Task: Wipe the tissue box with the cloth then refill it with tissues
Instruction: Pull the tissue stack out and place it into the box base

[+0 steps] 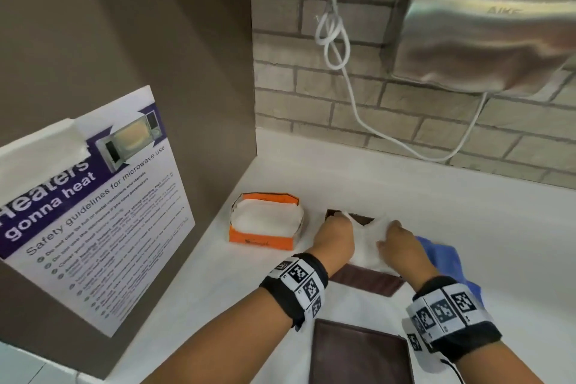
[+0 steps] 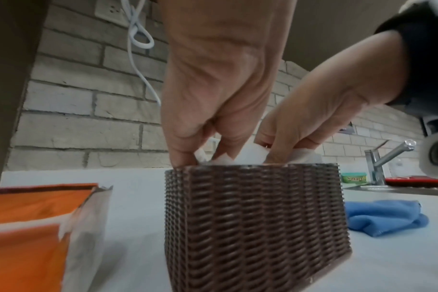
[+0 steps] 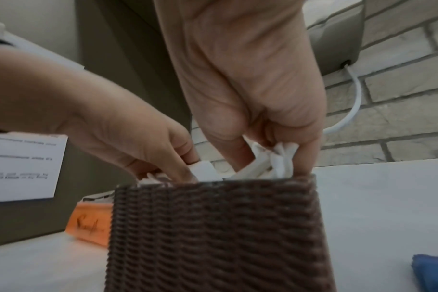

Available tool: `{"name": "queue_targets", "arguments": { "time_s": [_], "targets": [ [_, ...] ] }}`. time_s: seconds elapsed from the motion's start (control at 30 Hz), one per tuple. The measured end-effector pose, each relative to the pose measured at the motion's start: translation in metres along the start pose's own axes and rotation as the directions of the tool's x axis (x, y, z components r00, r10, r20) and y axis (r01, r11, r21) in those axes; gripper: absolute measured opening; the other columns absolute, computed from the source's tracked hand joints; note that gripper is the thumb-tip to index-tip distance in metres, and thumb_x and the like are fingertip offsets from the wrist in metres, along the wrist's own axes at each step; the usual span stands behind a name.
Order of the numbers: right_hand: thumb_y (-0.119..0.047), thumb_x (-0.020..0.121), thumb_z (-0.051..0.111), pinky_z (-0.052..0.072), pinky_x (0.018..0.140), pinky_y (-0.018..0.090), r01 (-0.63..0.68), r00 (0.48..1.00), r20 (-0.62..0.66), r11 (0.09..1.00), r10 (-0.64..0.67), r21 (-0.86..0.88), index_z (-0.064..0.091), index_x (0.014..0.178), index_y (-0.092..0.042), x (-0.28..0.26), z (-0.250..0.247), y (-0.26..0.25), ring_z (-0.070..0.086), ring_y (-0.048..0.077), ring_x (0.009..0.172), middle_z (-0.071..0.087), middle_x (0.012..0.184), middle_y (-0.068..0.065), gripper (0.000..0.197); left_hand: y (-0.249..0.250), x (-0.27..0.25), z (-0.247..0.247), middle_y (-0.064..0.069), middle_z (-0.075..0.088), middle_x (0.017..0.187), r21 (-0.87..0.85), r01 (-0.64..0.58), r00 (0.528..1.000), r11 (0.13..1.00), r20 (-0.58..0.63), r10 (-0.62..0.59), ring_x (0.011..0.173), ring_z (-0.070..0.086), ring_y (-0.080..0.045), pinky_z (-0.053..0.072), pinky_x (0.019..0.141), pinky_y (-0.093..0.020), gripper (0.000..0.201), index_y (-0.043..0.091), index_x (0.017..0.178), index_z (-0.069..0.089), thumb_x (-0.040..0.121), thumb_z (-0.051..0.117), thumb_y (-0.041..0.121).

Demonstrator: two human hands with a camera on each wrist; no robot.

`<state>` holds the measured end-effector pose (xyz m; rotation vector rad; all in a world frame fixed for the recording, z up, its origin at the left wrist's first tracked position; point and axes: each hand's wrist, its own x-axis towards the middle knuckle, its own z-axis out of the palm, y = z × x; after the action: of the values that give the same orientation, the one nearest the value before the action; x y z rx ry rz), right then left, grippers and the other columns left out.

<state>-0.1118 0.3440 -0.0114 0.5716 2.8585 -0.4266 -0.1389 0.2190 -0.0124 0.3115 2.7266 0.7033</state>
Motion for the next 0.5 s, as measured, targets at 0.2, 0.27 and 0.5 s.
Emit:
{"name": "queue_targets", "arguments": {
  "time_s": [0.2, 0.27, 0.5],
  "targets": [
    [-0.006, 0.097, 0.043, 0.046, 0.088, 0.031, -0.044, 0.997, 0.059, 0.994, 0.050, -0.103, 0.030, 0.133, 0.008, 0.006, 0.017, -0.011, 0.061, 0.028, 0.113, 0.059, 0.126, 0.019, 0.041, 0.005, 0.005, 0.012, -0.028, 0.042, 0.144, 0.033, 0.067, 0.996, 0.997, 0.064, -0.069, 0.131, 0.048, -0.034, 0.041, 0.104, -0.033, 0.049, -0.018, 0.140, 0.026, 0.101, 0.042, 0.006],
    [-0.008, 0.097, 0.043, 0.046, 0.087, 0.029, -0.036, 0.997, 0.058, 0.991, 0.043, -0.126, 0.028, 0.133, 0.010, 0.004, 0.022, -0.012, 0.060, 0.027, 0.114, 0.058, 0.127, 0.018, 0.043, 0.005, 0.006, 0.018, -0.030, 0.036, 0.148, 0.023, 0.095, 0.993, 0.995, 0.069, -0.096, 0.133, 0.045, -0.035, 0.039, 0.106, -0.033, 0.057, -0.016, 0.145, 0.017, 0.101, 0.044, 0.007],
    [-0.018, 0.094, 0.048, 0.043, 0.089, 0.029, 0.088, 0.979, -0.157, 0.962, -0.131, -0.258, 0.023, 0.142, -0.002, -0.014, 0.013, -0.008, 0.054, 0.026, 0.112, 0.051, 0.127, 0.015, 0.057, 0.008, -0.001, 0.018, -0.025, 0.040, 0.140, 0.232, -0.031, 0.999, 0.972, -0.024, 0.038, 0.127, 0.046, -0.032, 0.043, 0.103, -0.035, 0.073, -0.010, 0.146, 0.022, 0.089, 0.064, 0.004]
  ]
}}
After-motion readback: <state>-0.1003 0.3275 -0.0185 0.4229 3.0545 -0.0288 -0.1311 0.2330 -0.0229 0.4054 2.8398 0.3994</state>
